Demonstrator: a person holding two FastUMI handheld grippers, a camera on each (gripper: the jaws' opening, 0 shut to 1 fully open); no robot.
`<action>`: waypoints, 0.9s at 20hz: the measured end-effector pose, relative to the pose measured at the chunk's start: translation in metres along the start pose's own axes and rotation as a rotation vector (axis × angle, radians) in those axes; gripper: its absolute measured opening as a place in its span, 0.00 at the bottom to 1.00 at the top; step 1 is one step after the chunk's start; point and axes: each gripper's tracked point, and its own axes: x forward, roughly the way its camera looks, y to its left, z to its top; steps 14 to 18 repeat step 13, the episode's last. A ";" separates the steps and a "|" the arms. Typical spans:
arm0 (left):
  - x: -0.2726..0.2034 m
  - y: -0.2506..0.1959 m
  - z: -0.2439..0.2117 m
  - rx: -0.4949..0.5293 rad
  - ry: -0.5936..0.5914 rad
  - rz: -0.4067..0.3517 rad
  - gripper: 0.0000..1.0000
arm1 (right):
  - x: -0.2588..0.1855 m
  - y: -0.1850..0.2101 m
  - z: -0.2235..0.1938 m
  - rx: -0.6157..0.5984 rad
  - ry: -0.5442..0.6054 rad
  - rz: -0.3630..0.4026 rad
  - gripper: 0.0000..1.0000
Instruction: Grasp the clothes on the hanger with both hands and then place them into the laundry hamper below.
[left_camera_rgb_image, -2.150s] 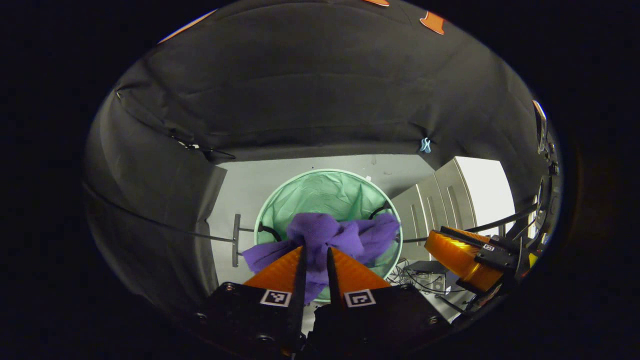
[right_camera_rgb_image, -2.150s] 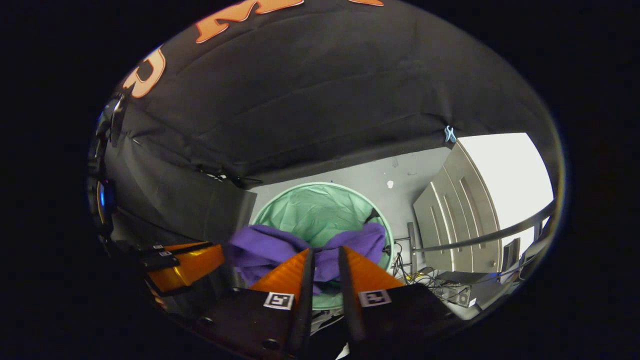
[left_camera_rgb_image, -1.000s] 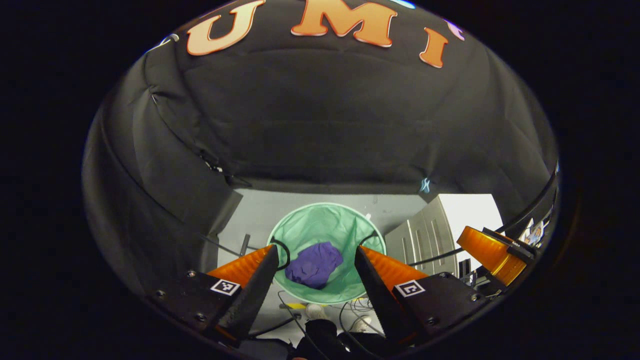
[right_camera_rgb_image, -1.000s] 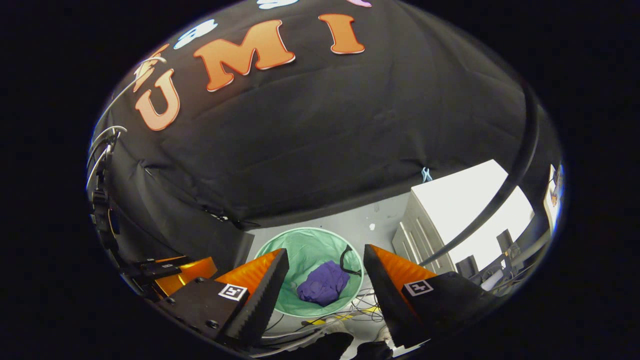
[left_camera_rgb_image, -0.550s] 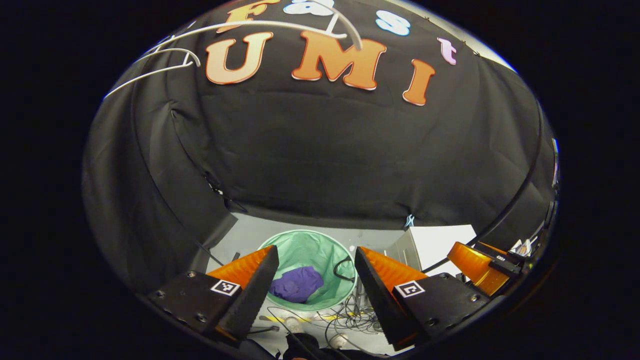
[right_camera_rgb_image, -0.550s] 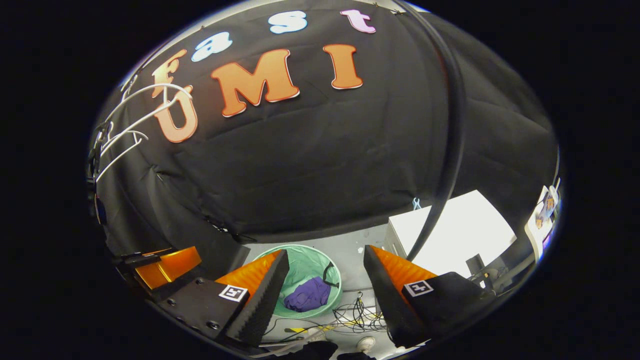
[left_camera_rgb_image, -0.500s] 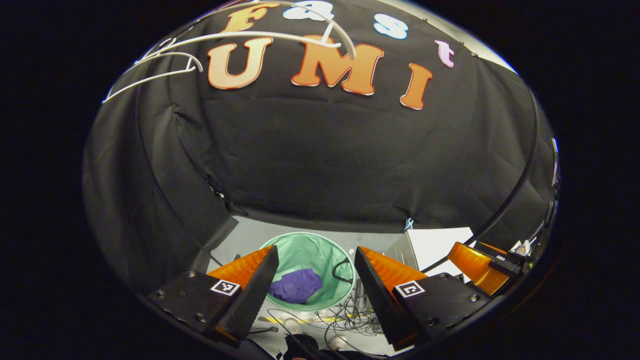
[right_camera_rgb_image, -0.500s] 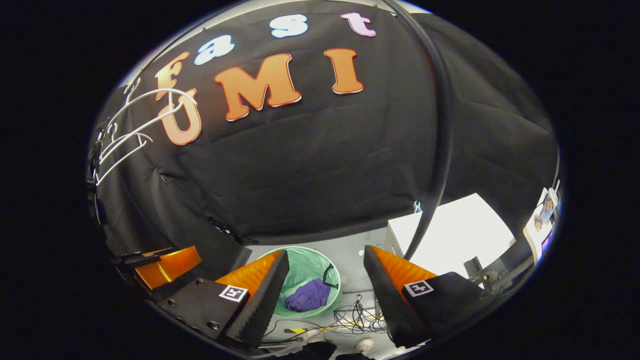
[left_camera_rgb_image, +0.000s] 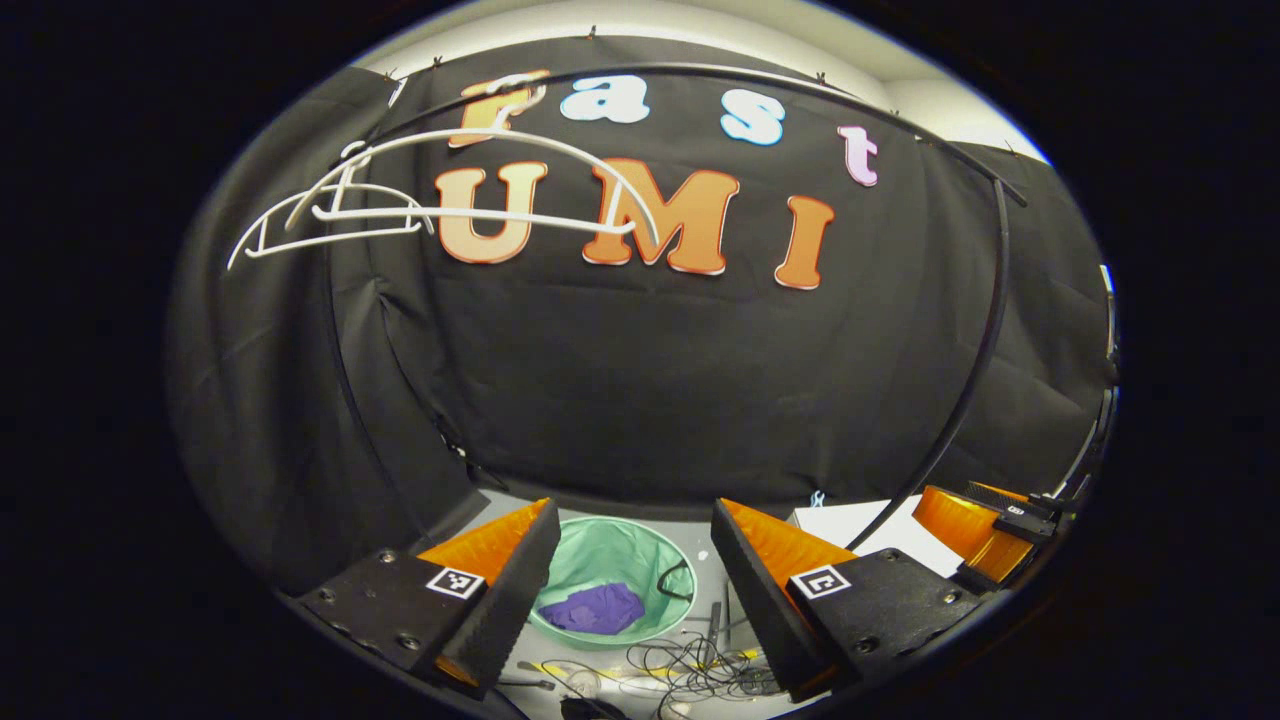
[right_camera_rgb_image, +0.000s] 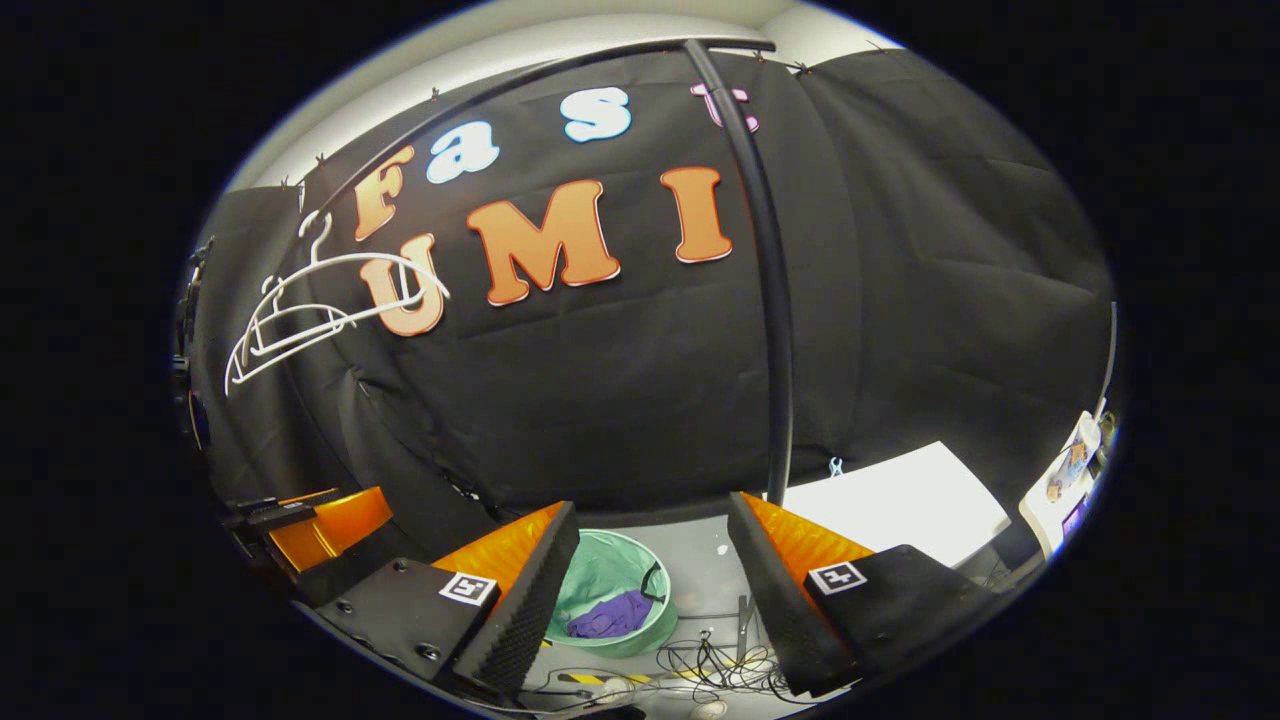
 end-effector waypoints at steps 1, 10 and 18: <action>-0.005 -0.002 0.000 0.003 -0.009 0.003 0.96 | -0.005 -0.003 0.005 0.001 -0.009 -0.002 0.98; -0.019 -0.008 0.022 -0.005 -0.104 0.002 0.94 | -0.021 -0.022 0.030 -0.025 -0.081 -0.021 0.98; -0.018 -0.013 0.029 0.009 -0.113 -0.003 0.96 | -0.019 -0.019 0.034 -0.024 -0.091 -0.030 0.98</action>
